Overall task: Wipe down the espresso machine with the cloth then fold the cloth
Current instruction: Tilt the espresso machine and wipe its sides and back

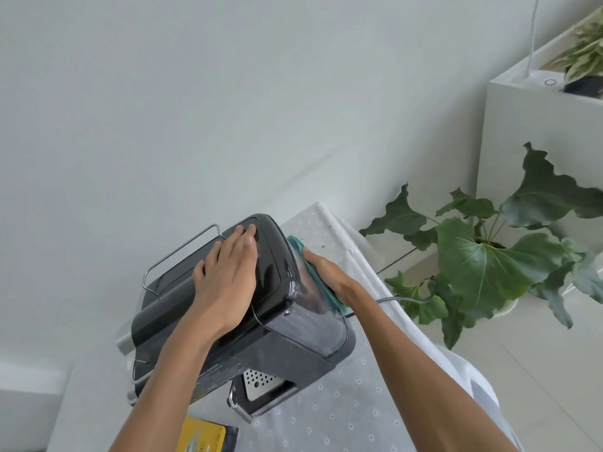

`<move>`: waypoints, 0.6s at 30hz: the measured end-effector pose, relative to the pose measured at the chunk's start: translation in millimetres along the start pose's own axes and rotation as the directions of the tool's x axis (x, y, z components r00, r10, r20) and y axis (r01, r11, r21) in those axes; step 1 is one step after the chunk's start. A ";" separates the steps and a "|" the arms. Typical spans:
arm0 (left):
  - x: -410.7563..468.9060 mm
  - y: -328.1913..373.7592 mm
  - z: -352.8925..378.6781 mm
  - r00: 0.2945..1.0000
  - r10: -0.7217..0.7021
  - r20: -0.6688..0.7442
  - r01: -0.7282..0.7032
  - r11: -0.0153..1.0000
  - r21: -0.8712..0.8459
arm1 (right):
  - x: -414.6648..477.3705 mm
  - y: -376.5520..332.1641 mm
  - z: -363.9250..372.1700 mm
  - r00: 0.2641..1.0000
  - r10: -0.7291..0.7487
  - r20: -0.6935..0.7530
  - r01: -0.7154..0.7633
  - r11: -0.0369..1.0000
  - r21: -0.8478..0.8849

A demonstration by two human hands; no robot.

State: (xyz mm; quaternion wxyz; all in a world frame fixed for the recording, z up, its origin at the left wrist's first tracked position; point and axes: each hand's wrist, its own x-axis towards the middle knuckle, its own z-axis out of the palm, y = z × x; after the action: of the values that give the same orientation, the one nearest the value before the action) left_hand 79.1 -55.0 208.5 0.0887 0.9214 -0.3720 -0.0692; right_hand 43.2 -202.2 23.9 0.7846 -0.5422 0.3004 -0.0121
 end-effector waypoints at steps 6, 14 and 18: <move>0.4 0.6 1.0 1.000 0.001 -0.010 -0.002 1.000 -0.025 | -2.2 -27.8 5.2 0.985 -0.162 0.064 0.155 0.983 0.102; 1.0 -2.4 1.5 1.000 0.002 0.000 -0.002 0.999 -0.052 | 11.5 -51.4 6.8 0.984 -0.055 0.171 0.056 0.998 0.002; -0.4 0.8 0.9 1.000 -0.003 0.002 0.003 0.998 -0.058 | -13.6 0.8 6.5 0.997 -0.076 0.013 0.076 0.997 0.026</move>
State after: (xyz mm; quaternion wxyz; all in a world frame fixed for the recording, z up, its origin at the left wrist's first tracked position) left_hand 78.1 -55.4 207.8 0.1148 0.9189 -0.3686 -0.0807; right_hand 35.1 -191.7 31.0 0.7924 -0.5434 0.2740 -0.0421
